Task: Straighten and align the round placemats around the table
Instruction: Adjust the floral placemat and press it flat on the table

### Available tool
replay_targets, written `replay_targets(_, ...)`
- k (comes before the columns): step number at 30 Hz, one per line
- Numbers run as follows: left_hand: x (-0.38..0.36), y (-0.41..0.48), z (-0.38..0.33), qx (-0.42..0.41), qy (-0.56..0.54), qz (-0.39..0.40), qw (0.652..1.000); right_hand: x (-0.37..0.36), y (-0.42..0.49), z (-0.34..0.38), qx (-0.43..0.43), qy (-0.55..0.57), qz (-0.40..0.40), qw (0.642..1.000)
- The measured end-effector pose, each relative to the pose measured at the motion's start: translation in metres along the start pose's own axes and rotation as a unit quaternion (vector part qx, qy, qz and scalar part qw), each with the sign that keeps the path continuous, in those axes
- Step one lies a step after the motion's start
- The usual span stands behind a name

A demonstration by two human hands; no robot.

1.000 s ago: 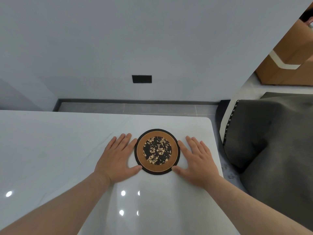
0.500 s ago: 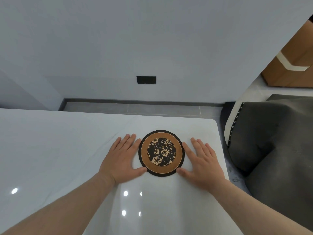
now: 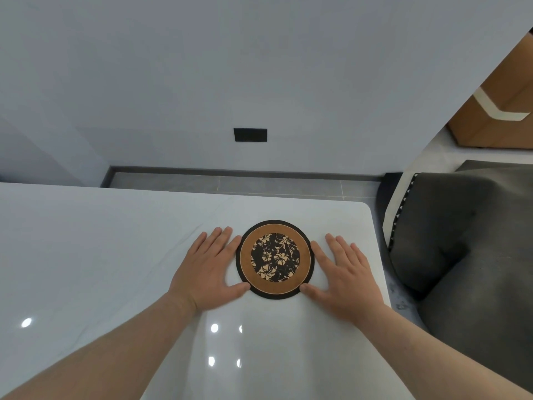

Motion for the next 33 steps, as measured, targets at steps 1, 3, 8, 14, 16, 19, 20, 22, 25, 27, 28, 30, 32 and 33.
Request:
replay_targets(1, -0.0002, 0.0002, 0.0000, 0.000, -0.001, -0.001, 1.000, -0.0002, 0.0000, -0.0005, -0.001, -0.003, 0.001, 1.000)
replay_targets(3, -0.0006, -0.0001, 0.0001, 0.000, 0.000, 0.002, 1.000, -0.0009, 0.0002, -0.0004, 0.001, -0.001, 0.000, 1.000)
replay_targets(8, -0.0001, 0.0002, 0.0001, 0.005, 0.009, 0.000, 1.000, -0.0005, 0.0002, -0.0001, 0.003, 0.009, -0.006, 1.000)
replay_targets(14, 0.0012, -0.0003, -0.0010, 0.004, 0.005, -0.001, 1.000, -0.0003, 0.0007, -0.0008, 0.001, 0.007, -0.001, 1.000)
replay_targets(16, 0.0019, -0.0005, -0.0012, 0.003, 0.006, 0.002, 1.000, -0.0012, 0.0014, -0.0011, 0.004, 0.005, 0.000, 1.000)
replay_targets(19, 0.0019, -0.0005, -0.0015, 0.006, 0.010, 0.006, 1.000, -0.0005, 0.0005, -0.0012, 0.005, 0.009, 0.001, 1.000)
replay_targets(20, 0.0018, -0.0003, -0.0018, 0.006, 0.009, 0.007, 1.000, 0.0000, 0.0004, -0.0017, 0.005, 0.010, 0.006, 1.000)
replay_targets(22, 0.0009, -0.0011, -0.0024, 0.006, 0.013, 0.011, 1.000, 0.0001, 0.0004, -0.0022, 0.004, 0.009, 0.010, 1.000)
replay_targets(25, 0.0014, -0.0011, -0.0025, 0.003, 0.018, 0.039, 0.999, -0.0007, -0.0004, -0.0026, 0.004, 0.014, 0.020, 1.000)
replay_targets(27, 0.0025, 0.0013, -0.0005, 0.003, 0.005, 0.061, 0.998, -0.0012, 0.0000, -0.0030, 0.002, 0.018, 0.020, 1.000)
replay_targets(28, 0.0029, 0.0022, 0.0006, 0.000, 0.001, 0.077, 0.997, -0.0014, 0.0001, -0.0032, 0.003, 0.017, 0.019, 1.000)
replay_targets(30, 0.0040, 0.0030, 0.0008, -0.002, -0.003, 0.096, 0.995, -0.0019, -0.0006, -0.0039, 0.006, 0.012, 0.015, 1.000)
replay_targets(32, 0.0051, 0.0030, -0.0013, 0.012, -0.021, 0.099, 0.995, -0.0024, -0.0011, -0.0038, 0.009, 0.006, 0.011, 1.000)
replay_targets(33, 0.0056, 0.0021, -0.0025, 0.023, -0.033, 0.097, 0.994, -0.0029, -0.0010, -0.0035, 0.012, 0.003, 0.010, 1.000)
Point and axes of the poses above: each hand's wrist, its own y-axis towards the middle knuckle, its own x-axis out of the back of the hand, z = x × y, the point moved 3 cm from there along y, towards the middle knuckle, and after that the axes turned 2 degrees about -x, right-handed, at the moved point
